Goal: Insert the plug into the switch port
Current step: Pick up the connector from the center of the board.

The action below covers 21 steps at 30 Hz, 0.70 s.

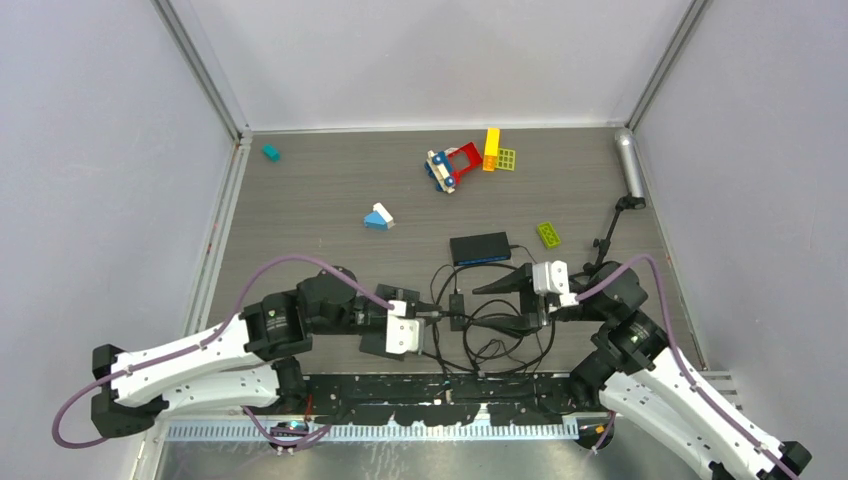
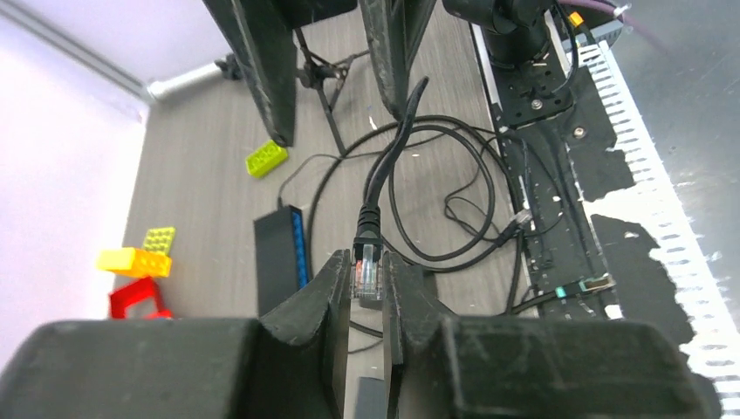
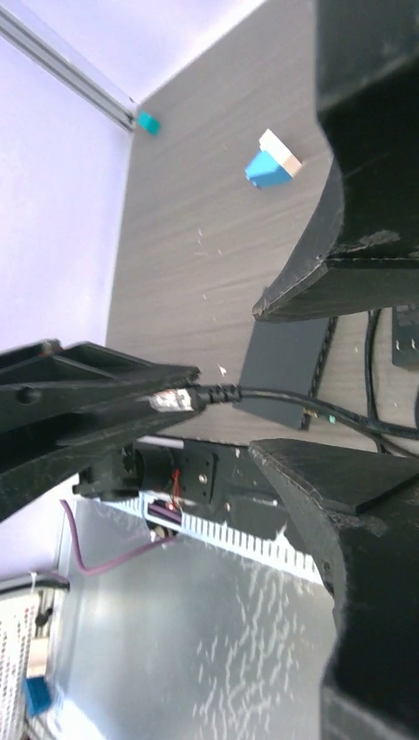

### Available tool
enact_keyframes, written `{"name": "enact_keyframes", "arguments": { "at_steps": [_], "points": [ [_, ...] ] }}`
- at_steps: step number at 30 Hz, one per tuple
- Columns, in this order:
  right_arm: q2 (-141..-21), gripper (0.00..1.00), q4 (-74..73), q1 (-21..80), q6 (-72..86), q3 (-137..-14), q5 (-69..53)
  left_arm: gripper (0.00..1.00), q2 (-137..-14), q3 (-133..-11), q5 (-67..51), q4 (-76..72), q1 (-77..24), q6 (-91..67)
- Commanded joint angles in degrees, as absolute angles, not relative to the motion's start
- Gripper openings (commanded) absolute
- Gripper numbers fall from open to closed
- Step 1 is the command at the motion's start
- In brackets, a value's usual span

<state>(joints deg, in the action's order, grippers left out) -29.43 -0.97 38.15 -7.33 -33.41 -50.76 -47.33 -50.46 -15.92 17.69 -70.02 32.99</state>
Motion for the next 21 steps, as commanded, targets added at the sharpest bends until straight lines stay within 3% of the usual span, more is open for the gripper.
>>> {"name": "enact_keyframes", "arguments": {
  "at_steps": [1,8,15,21],
  "points": [
    [-30.1,0.56,19.3,38.5,-7.8,-30.0,-48.8,0.00,-44.1,-45.9,-12.5,7.0,-70.2,21.6],
    [-35.8,0.54,28.0,40.4,-4.8,-28.3,-48.8,0.00,-41.4,-42.9,-10.9,2.5,-70.2,19.9],
    [-39.8,0.50,26.8,43.4,-6.5,-28.1,-50.7,0.00,-40.0,-42.3,-9.0,2.4,-70.2,19.8],
    [-40.5,0.39,25.9,44.7,-8.3,-27.5,-49.3,0.00,-39.0,-41.5,-8.4,2.1,-70.2,19.8]
  ]
}}
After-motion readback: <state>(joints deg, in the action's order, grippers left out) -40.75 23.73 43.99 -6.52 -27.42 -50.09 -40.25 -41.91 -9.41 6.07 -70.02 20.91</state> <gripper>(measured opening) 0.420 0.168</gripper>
